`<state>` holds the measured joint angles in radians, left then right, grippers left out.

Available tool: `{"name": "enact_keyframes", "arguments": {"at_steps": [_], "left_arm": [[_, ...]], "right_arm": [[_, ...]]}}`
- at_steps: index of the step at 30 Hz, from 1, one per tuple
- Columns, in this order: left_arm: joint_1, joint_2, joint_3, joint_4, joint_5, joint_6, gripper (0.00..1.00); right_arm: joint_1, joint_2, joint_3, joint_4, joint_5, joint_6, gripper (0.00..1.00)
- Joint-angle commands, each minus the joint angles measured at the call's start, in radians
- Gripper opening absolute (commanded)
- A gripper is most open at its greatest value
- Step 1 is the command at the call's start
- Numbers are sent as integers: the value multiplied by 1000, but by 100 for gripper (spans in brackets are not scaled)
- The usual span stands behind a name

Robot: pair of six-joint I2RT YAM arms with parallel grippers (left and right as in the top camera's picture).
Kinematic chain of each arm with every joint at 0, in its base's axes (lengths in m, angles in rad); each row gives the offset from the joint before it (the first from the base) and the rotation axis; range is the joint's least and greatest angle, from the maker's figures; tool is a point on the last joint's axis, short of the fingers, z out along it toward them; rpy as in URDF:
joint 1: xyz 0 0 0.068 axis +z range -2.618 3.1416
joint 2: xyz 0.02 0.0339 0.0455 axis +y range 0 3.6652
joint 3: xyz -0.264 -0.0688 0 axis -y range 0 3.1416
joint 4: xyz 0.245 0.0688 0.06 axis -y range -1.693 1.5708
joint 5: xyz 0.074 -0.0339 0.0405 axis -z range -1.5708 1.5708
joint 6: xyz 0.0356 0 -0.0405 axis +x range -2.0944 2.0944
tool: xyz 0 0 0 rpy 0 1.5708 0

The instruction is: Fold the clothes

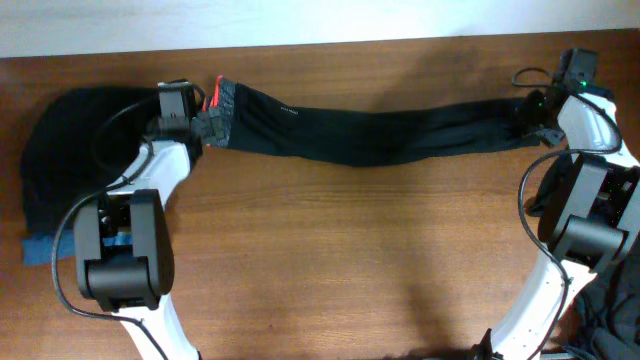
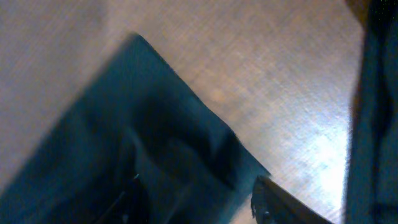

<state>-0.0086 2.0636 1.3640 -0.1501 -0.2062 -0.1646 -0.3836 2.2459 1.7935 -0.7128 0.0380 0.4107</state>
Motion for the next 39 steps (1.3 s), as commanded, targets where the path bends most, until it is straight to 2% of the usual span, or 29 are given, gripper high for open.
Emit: {"name": "enact_keyframes", "arguments": {"at_steps": [1, 7, 10, 12, 15, 22, 24, 26, 29, 37, 39], "left_arm": [[0, 6, 180, -189, -15, 2, 99], [-3, -2, 368, -451, 35, 2, 99], [-3, -2, 384, -513, 60, 1, 99], [-3, 1, 382, -557, 64, 1, 99], [-3, 3, 362, -596, 64, 1, 100], [-2, 33, 298, -555, 138, 2, 97], [-2, 60, 298, -531, 204, 14, 93], [-2, 92, 298, -503, 293, 41, 84], [-2, 126, 298, -467, 326, 43, 76], [-1, 141, 298, -320, 325, 50, 75], [0, 141, 298, -291, 320, 50, 80]], "right_arm": [[-32, -23, 68, -63, 16, -44, 69], [-56, -35, 267, -243, 16, -111, 79], [-55, -35, 379, -345, 11, -120, 79], [-52, -35, 436, -423, -39, -175, 79], [-41, -35, 459, -529, -115, -222, 78], [5, -33, 429, -640, -132, -254, 78], [17, -33, 426, -642, -132, -254, 78], [27, -33, 426, -642, -132, -254, 77], [35, -33, 426, -642, -132, -254, 78], [36, -33, 426, -642, -131, -254, 77], [36, -32, 426, -642, -129, -254, 77]]}}
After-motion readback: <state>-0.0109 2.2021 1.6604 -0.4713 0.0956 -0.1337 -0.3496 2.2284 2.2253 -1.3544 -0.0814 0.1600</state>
